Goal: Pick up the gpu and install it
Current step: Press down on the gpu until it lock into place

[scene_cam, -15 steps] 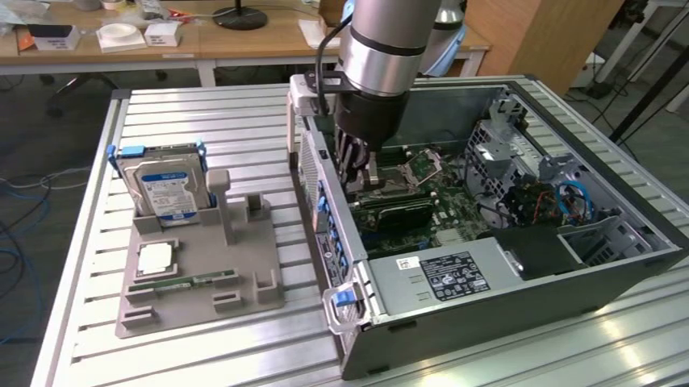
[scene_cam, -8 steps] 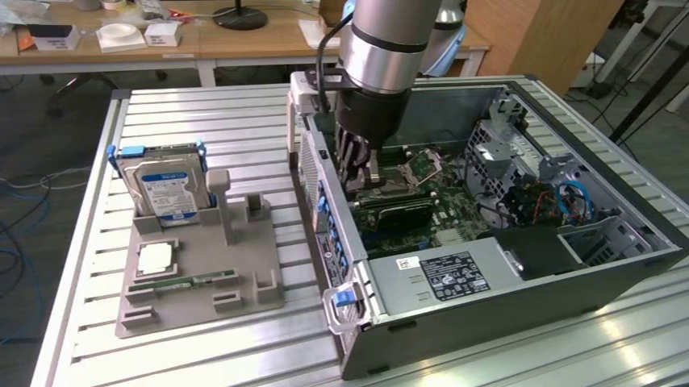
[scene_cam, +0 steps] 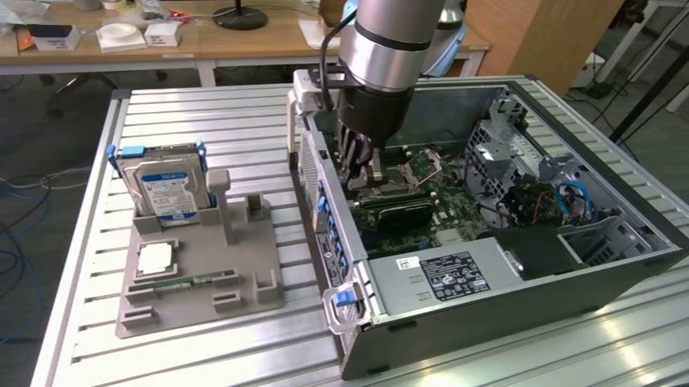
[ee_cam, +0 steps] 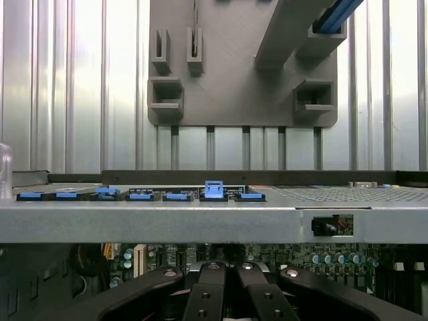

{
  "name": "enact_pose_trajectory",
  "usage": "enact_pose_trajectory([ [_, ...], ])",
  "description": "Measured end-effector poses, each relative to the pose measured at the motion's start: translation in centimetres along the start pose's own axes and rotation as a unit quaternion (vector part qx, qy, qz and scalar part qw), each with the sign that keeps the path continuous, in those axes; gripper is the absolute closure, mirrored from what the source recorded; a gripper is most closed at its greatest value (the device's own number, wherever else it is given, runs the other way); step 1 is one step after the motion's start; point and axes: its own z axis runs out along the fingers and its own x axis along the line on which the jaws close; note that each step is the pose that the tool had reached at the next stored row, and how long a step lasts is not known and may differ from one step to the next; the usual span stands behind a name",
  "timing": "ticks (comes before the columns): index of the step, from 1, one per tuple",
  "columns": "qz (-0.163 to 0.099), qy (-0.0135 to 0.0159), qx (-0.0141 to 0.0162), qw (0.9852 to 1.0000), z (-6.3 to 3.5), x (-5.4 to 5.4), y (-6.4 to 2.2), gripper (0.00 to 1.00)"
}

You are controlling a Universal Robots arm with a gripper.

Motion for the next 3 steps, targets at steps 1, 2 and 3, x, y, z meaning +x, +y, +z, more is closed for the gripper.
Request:
enact_pose_trajectory([
  [1,0.0,0.0,0.0,1.0,0.0,0.0,0.0,0.89],
  [2,0.0,0.0,0.0,1.0,0.0,0.0,0.0,0.89],
  [3,0.0,0.0,0.0,1.0,0.0,0.0,0.0,0.89],
])
